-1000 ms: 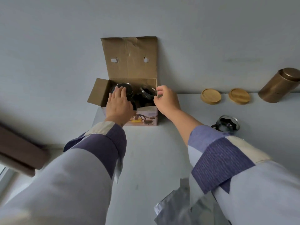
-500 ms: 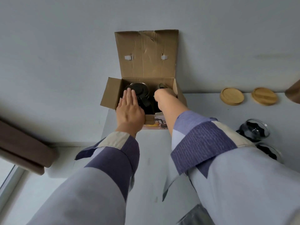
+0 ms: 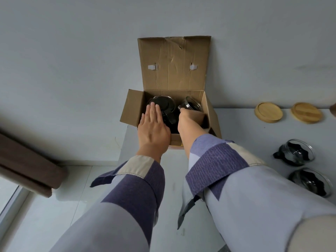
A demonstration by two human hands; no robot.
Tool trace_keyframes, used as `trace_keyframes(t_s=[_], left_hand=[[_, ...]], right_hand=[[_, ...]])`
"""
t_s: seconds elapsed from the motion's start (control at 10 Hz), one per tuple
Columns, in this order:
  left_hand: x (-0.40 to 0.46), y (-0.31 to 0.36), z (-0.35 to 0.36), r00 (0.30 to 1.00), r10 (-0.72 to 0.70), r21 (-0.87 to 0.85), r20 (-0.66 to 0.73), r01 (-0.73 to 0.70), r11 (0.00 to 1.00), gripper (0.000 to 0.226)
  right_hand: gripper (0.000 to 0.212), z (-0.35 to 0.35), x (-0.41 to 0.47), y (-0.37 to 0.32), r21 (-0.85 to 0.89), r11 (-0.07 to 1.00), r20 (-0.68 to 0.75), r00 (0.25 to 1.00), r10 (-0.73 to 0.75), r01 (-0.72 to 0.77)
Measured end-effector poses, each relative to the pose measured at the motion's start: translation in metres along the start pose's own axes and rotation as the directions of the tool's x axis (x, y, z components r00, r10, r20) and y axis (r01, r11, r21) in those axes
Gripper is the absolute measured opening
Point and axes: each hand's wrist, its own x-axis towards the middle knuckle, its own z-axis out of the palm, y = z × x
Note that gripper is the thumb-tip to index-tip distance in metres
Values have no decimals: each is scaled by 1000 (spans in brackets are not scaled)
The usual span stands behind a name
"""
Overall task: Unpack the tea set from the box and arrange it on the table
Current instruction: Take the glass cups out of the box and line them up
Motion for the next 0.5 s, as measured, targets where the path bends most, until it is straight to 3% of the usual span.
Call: trace_keyframes(t_s=[0.1, 0.4, 0.5], left_hand=[[0, 0, 0, 1000, -5, -6, 1, 5, 1000, 63], [-1, 0, 0, 1000, -17, 0, 10, 17, 1000, 62], [-1, 1, 0, 1000, -26, 8, 16, 26, 1000, 63]], right_hand=[[70, -36, -71, -37, -36, 993, -21, 993, -116, 115], [73, -45, -84, -42, -127, 964, 2, 972, -235, 233], [84, -47, -90, -50, -196, 933, 36, 953, -300, 301]])
